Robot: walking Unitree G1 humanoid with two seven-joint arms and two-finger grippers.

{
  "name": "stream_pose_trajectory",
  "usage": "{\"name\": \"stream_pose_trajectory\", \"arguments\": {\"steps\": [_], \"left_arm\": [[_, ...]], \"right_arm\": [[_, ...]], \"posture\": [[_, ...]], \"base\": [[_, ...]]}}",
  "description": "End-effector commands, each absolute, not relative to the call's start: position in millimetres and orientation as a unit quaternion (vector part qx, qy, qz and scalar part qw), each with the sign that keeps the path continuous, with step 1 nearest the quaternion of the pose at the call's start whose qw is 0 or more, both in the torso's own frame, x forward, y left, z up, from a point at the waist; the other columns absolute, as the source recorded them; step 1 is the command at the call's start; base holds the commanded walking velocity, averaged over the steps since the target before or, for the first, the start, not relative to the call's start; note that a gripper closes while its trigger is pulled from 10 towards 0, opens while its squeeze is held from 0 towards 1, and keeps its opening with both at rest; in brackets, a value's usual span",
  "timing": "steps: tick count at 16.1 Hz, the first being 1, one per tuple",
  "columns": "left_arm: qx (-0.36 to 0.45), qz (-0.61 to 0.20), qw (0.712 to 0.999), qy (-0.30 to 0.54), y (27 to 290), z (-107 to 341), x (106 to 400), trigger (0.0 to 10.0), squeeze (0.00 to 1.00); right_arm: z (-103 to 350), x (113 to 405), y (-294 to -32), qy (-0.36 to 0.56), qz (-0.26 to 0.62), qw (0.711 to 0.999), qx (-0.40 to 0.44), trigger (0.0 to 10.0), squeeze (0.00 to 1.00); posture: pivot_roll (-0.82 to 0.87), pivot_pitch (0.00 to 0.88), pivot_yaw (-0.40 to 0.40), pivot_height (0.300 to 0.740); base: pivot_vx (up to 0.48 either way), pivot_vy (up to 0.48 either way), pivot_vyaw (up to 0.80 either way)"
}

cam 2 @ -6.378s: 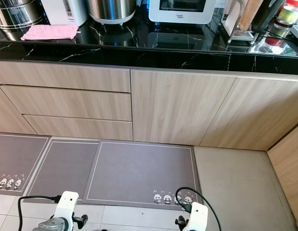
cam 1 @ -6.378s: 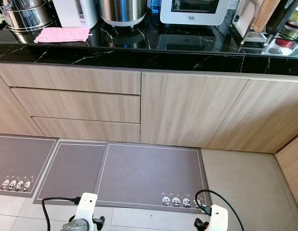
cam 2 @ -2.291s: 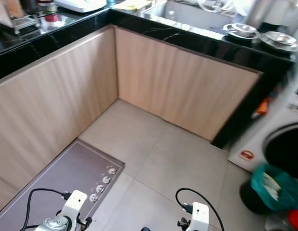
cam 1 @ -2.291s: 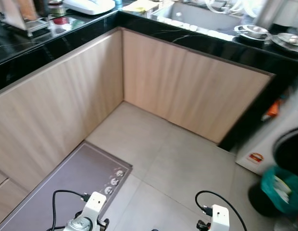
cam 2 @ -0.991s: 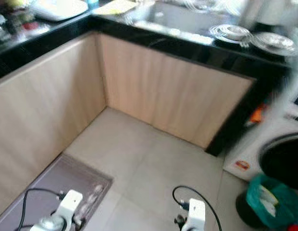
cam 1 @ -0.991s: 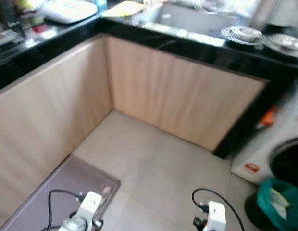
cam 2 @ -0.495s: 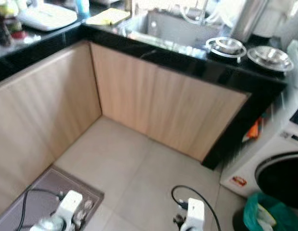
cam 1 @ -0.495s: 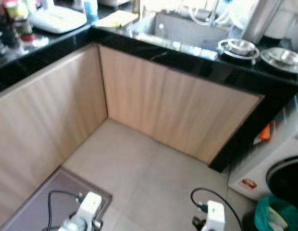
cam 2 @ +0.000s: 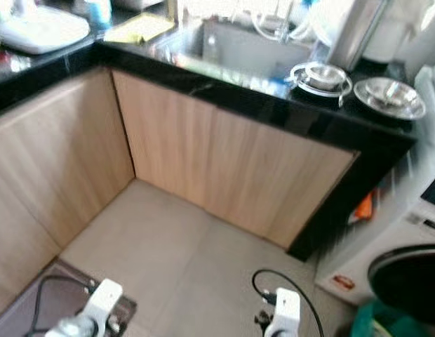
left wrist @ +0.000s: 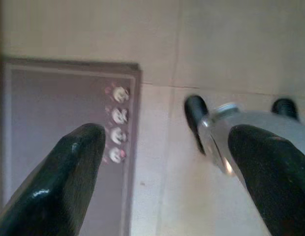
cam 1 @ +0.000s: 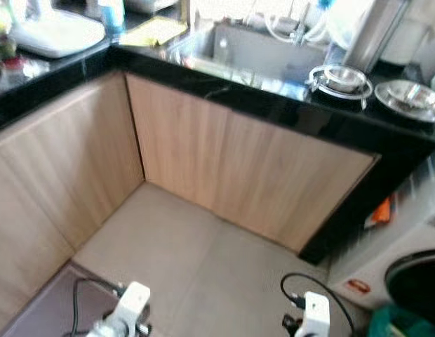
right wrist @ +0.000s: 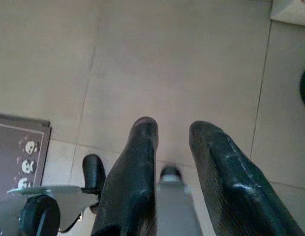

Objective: Kitchen organization

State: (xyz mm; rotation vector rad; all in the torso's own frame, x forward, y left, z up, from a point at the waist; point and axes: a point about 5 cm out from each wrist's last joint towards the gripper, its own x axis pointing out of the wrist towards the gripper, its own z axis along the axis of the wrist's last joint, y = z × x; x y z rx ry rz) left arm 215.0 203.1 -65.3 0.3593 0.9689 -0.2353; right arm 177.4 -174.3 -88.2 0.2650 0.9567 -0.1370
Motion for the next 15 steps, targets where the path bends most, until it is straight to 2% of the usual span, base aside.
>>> {"name": "stream_pose_trajectory", "arguments": {"steps": [1, 15], "left_arm": [[0.174, -0.133, 0.856, 0.467, 192.1, -69.1, 211.6, 10.0, 0.00], [0.168, -0.131, 0.858, 0.468, 192.0, -69.1, 211.6, 10.0, 0.00]], "right_arm": [[-90.2, 169.9, -187.2, 0.464, -0.086, 0.873, 0.121, 10.0, 0.00], [-90.2, 169.9, -187.7, 0.466, -0.085, 0.873, 0.120, 10.0, 0.00]], "posture": [[0.23, 0.094, -0.095, 0.740], [0.22, 0.120, -0.095, 0.740]], "base": [[0.379, 0.000, 0.00], [0.368, 0.000, 0.00]]}}
